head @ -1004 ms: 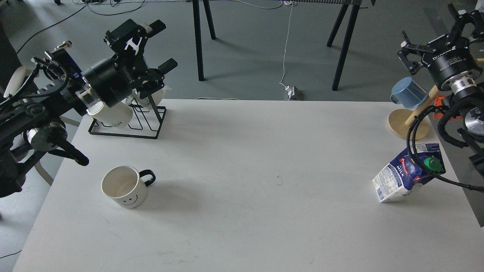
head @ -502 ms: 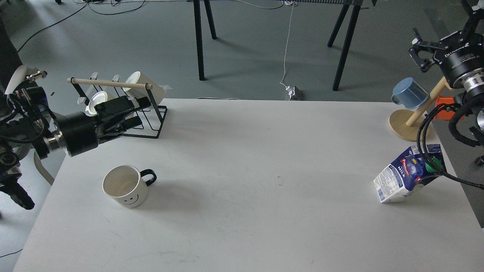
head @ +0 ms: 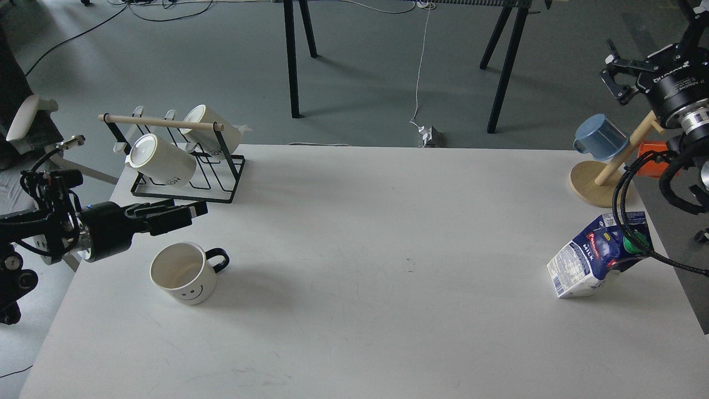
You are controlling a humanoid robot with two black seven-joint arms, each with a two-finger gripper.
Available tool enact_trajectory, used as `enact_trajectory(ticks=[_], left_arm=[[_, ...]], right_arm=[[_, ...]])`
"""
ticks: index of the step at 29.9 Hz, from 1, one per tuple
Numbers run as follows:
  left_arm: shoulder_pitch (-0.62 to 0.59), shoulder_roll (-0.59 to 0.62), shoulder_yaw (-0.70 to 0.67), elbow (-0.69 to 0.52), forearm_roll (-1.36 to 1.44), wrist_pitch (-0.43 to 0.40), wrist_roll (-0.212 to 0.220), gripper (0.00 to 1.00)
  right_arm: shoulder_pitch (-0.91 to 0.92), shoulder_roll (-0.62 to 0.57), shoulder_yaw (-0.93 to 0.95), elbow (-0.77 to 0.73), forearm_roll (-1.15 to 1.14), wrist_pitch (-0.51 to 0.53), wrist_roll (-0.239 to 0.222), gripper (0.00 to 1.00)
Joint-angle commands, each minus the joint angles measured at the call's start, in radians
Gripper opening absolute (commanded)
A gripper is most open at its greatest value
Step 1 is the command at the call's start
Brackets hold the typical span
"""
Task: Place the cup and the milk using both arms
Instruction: 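Lower the left gripper from the mug rack toward the white mug, then grasp the white mug rim with the left gripper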
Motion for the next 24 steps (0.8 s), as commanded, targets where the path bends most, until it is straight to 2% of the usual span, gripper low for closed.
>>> enact_trajectory(ticks=[1,4,8,11,17,24], left_arm=[[0.039,0.002,0.028,0.044,0.131,0.121,-0.005,0.94],[0.077,0.007,0.030,0.087,0.167,0.182,-0.017,0.89],[0.088,-0.014,0.036,0.179,0.170,0.214,-0.021,0.89],[0.088,-0.025,0.082,0.198,0.170,0.247,-0.020,0.89],[0.088,-0.031,0.128,0.205,0.167,0.300,0.014,0.84],[0.088,-0.050,0.129,0.219,0.168,0.300,0.012,0.57]], right_arm=[[-0.003,0.000,-0.001,0.000,-0.001,0.000,0.001,0.99],[-0.003,0.000,-0.001,0.000,-0.001,0.000,0.001,0.99],[-0.003,0.008,-0.001,0.000,-0.001,0.000,0.001,0.99],[-0.001,0.010,-0.004,0.000,-0.003,0.000,0.001,0.99],[0.000,0.003,-0.007,0.003,-0.005,0.000,-0.001,0.99],[0.006,0.013,-0.007,0.002,-0.005,0.000,-0.001,0.99]])
